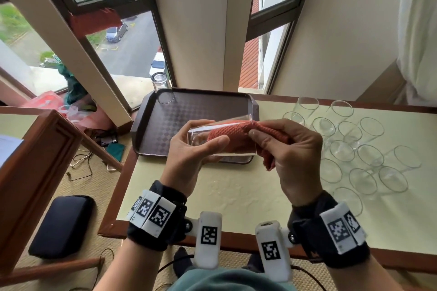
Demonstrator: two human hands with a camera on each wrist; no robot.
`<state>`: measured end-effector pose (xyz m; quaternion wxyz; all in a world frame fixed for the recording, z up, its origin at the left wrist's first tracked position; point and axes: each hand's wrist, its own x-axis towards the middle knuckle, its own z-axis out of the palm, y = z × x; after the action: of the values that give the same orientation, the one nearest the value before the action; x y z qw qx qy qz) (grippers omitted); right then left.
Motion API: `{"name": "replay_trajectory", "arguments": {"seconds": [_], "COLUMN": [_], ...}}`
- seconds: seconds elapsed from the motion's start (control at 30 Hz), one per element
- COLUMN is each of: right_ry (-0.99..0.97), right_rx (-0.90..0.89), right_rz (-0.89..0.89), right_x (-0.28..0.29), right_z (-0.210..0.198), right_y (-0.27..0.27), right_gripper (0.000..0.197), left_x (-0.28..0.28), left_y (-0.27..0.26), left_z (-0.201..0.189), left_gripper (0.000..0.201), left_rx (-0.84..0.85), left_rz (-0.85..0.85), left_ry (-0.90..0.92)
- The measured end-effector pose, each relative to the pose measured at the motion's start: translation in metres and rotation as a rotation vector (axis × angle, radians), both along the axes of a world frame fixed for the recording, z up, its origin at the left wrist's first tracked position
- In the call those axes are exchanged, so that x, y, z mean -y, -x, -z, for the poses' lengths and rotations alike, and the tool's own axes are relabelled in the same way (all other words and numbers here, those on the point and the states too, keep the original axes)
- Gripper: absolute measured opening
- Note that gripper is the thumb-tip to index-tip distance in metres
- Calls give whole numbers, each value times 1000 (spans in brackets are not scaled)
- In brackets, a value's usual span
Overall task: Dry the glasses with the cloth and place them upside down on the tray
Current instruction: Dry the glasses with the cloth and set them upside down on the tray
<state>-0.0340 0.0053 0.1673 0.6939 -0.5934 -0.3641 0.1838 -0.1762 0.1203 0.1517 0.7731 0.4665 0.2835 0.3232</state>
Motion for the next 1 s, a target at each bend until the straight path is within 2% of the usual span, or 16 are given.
{"name": "replay_trajectory", "arguments": {"seconds": [0.07,0.13,0.2,0.3,0.37,0.43,0.5,0.63,0.7,0.77,0.8,0.87,1.0], "right_ry": [-1,-5,53,149,163,150,151,56,-14,-5,16,61,104], "right_rx": [42,101,251,439,474,453,452,410,451,504,523,519,430], "right_rz": [-137,-295,-422,-495,-468,-421,-348,-178,-150,-142,-143,-172,-188], "right_x": [3,6,8,7,1,-7,-13,-14,-14,-14,-14,-13,-14], "right_z": [2,3,2,1,2,4,5,4,4,4,5,9,18], "right_y": [0,-3,-9,-13,-13,-11,-8,-4,-5,-7,-7,-2,7], "right_gripper": [14,30,44,58,58,48,42,46,46,47,47,45,53], "left_x": [0,0,-1,-2,-2,-2,-2,-5,-6,-6,-5,-2,2], "left_y": [0,1,2,1,-2,-6,-8,-5,-3,-1,-2,-2,-7], "left_z": [0,0,0,-2,-5,-7,-10,-14,-15,-15,-16,-17,-24], "left_gripper": [89,87,73,64,61,61,69,78,59,32,26,32,68], "left_rx": [4,-10,-30,-44,-60,-74,-84,-76,-57,-34,-32,-56,-120], "left_rz": [-11,-23,-27,-14,-15,-28,-44,-34,7,28,28,7,-70], "left_ry": [38,64,103,150,160,165,166,155,167,211,231,244,220]}}
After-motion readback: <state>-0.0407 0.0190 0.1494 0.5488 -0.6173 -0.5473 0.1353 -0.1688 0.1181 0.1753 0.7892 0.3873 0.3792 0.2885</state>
